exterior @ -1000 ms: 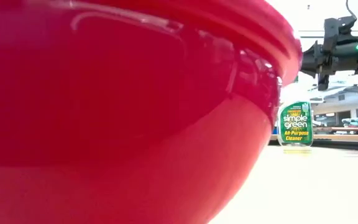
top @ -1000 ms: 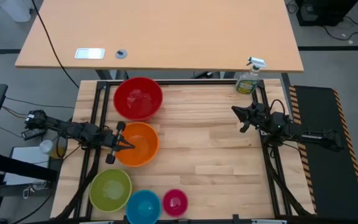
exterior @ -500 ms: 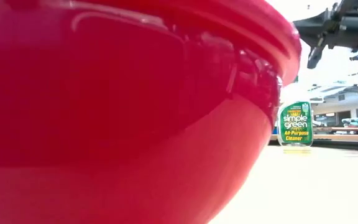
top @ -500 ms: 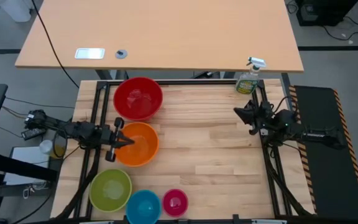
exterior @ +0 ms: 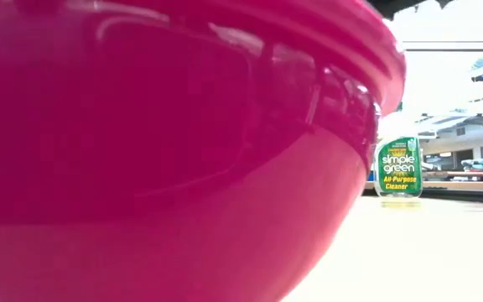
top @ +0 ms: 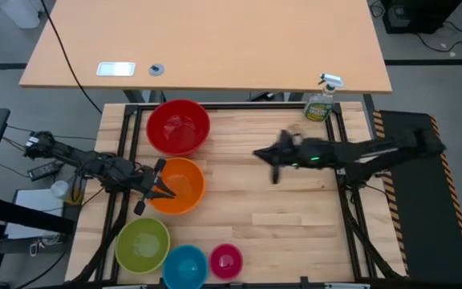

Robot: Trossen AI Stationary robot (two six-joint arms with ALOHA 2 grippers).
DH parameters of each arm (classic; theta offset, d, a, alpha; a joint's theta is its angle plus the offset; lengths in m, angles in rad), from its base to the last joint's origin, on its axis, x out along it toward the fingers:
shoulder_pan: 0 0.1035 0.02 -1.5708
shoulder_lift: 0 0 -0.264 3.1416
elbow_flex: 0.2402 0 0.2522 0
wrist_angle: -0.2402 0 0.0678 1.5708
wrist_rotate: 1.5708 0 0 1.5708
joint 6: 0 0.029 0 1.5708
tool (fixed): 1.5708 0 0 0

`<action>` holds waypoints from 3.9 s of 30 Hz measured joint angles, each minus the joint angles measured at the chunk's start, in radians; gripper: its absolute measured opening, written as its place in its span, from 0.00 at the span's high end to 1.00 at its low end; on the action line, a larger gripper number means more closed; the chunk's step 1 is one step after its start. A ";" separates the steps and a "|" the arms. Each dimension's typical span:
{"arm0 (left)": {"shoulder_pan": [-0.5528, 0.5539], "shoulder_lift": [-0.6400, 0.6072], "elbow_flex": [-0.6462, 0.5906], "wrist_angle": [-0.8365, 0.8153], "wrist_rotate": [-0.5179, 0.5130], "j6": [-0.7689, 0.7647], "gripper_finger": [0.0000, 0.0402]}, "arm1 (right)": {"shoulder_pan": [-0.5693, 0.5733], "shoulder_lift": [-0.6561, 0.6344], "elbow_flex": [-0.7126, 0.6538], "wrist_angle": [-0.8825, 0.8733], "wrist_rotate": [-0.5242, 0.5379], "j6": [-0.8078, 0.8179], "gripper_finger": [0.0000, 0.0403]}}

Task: Nest bowls inside each other by size order
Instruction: Stack the orange bowl on top of the red bowl

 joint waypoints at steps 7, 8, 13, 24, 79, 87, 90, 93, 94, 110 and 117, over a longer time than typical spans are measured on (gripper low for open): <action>-0.020 0.014 0.143 -0.146 -0.027 0.093 0.78 | 0.017 0.437 0.489 -0.399 0.047 0.052 0.86; -0.020 0.013 0.173 -0.200 -0.028 0.078 0.78 | 0.017 0.489 0.550 -0.439 0.033 0.060 0.82; -0.033 0.012 0.210 -0.350 -0.030 -0.002 0.77 | 0.017 0.705 0.808 -0.607 0.010 0.114 0.60; -0.042 0.023 0.190 -0.266 -0.030 -0.029 0.77 | 0.015 0.986 1.122 -0.759 -0.016 0.207 0.41; -0.035 -0.231 0.053 -0.023 -0.030 0.011 0.77 | -0.083 0.919 1.155 -0.709 -0.096 0.117 0.92; -0.034 -0.237 0.055 -0.003 -0.050 0.030 0.77 | -0.173 0.878 1.156 -0.536 -0.077 0.008 0.93; -0.034 -0.238 0.055 -0.002 -0.085 0.033 0.77 | -0.216 0.900 1.154 -0.447 -0.097 -0.014 0.91; -0.033 -0.238 0.056 -0.010 -0.157 0.054 0.77 | -0.254 0.924 1.152 -0.330 -0.113 -0.047 0.89; -0.033 -0.237 0.056 -0.009 -0.179 0.059 0.77 | -0.262 0.938 1.152 -0.294 -0.114 -0.060 0.89; 0.049 -0.224 0.052 0.019 -0.839 0.187 0.78 | -0.337 0.969 1.158 -0.190 -0.084 -0.050 0.90; 0.202 -0.148 0.052 0.167 -0.962 0.287 0.82 | -0.338 0.969 1.157 -0.225 -0.059 -0.050 0.91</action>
